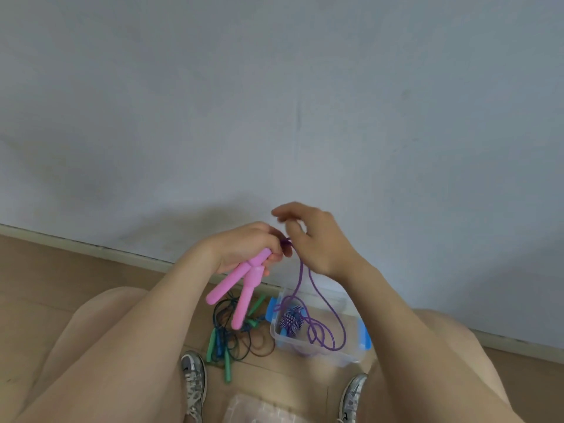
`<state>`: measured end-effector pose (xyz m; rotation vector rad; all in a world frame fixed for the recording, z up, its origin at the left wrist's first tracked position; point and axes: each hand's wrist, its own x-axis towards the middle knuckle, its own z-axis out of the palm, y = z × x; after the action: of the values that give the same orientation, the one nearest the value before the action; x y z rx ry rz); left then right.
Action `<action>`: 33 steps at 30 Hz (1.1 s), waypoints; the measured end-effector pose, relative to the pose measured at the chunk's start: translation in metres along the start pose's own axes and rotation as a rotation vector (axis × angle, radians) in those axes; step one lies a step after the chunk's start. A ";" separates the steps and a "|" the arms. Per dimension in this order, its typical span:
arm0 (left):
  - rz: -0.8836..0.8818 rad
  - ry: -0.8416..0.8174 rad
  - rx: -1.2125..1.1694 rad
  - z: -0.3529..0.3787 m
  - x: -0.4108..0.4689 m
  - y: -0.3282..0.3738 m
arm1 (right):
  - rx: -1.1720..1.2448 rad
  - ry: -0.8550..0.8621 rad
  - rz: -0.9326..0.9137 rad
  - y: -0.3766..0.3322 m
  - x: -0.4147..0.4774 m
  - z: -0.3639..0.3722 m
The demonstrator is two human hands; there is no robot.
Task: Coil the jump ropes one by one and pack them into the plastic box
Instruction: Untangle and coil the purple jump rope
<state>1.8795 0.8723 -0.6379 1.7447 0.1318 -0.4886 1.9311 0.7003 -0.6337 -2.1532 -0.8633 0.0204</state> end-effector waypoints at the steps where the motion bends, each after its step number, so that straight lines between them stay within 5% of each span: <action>1: 0.027 0.030 -0.014 0.000 0.000 0.002 | -0.033 -0.086 0.012 0.000 -0.001 0.002; 4: 0.083 0.099 -0.035 -0.003 0.001 0.002 | -0.098 -0.152 0.068 0.002 -0.002 0.005; 9: 0.073 0.216 0.190 -0.010 0.005 -0.002 | -0.080 0.018 0.091 0.003 0.005 -0.002; 18: 0.173 0.183 0.127 -0.004 0.003 0.002 | 0.382 0.350 0.209 -0.005 0.010 -0.012; 21: 0.116 0.186 0.224 -0.003 0.002 -0.001 | 0.434 0.415 0.206 -0.006 0.010 -0.018; 26: 0.055 0.074 0.045 -0.002 -0.003 0.003 | 0.420 0.501 0.253 0.001 0.012 -0.020; 30: 0.091 0.075 -0.036 -0.002 -0.004 0.006 | 0.166 0.451 0.218 0.005 0.009 -0.014; 33: 0.118 0.111 -0.061 -0.002 -0.005 0.007 | 0.005 0.237 0.270 0.008 0.007 -0.002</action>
<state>1.8777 0.8737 -0.6292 1.7090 0.1202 -0.2991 1.9413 0.6993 -0.6361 -2.1989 -0.4341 -0.0946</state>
